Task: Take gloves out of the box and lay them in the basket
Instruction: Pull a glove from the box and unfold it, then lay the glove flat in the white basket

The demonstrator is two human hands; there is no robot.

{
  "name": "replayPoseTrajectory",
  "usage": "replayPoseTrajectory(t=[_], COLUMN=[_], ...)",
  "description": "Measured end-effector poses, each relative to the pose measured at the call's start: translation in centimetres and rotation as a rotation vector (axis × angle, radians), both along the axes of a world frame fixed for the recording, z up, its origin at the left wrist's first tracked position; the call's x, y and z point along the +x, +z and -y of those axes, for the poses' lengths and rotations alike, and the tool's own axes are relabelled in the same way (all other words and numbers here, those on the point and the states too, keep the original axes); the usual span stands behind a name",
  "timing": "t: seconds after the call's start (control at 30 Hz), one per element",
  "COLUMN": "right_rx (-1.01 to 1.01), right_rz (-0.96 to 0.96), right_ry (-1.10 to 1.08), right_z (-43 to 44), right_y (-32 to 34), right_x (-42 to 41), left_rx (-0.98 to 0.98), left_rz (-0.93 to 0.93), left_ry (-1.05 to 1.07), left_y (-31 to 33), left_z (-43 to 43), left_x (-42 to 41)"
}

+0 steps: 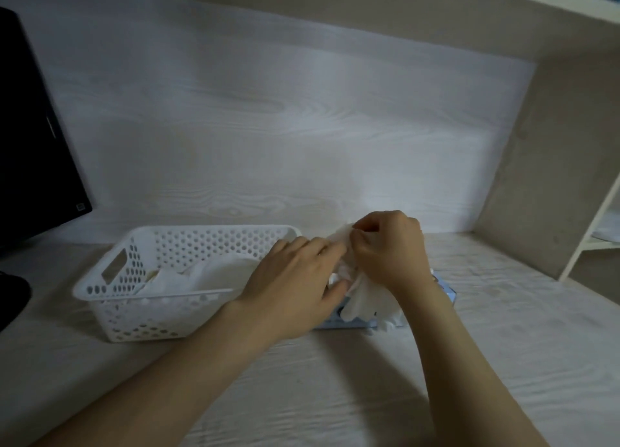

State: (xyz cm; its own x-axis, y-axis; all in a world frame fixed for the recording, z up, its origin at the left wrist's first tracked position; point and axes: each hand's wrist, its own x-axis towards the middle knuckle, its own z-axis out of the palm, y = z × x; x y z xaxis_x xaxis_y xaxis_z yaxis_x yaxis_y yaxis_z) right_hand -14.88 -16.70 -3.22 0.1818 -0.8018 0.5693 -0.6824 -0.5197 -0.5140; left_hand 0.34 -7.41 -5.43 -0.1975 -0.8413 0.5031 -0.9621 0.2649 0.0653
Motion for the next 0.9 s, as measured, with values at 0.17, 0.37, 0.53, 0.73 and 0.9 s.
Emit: replayPoseTrajectory(t=[0.17,0.37,0.53,0.73,0.9], right_rx=[-0.172,-0.346,-0.524,-0.615,-0.726], right_rz=[0.027,0.209,0.408,0.558,0.434], right_ry=[0.001,0.007,0.018,0.036,0.129], right_z=[1.0,1.0,0.0,-1.3,-1.8], right_y=[-0.5,-0.3,0.8,1.4,1.3], right_x=[0.2,0.3,0.1,0.4,0.7], left_rx=[0.048,0.104,0.134,0.124,0.034], left_rz=[0.052,0.147,0.126,-0.134,-0.500], left_ry=[0.009,0.041,0.031,-0.002,-0.029], left_y=[0.0,-0.1,0.2,1.0,2.5], left_z=[-0.1,-0.2,-0.2,-0.1,-0.2], left_x=[0.0,0.0,0.0,0.0,0.1])
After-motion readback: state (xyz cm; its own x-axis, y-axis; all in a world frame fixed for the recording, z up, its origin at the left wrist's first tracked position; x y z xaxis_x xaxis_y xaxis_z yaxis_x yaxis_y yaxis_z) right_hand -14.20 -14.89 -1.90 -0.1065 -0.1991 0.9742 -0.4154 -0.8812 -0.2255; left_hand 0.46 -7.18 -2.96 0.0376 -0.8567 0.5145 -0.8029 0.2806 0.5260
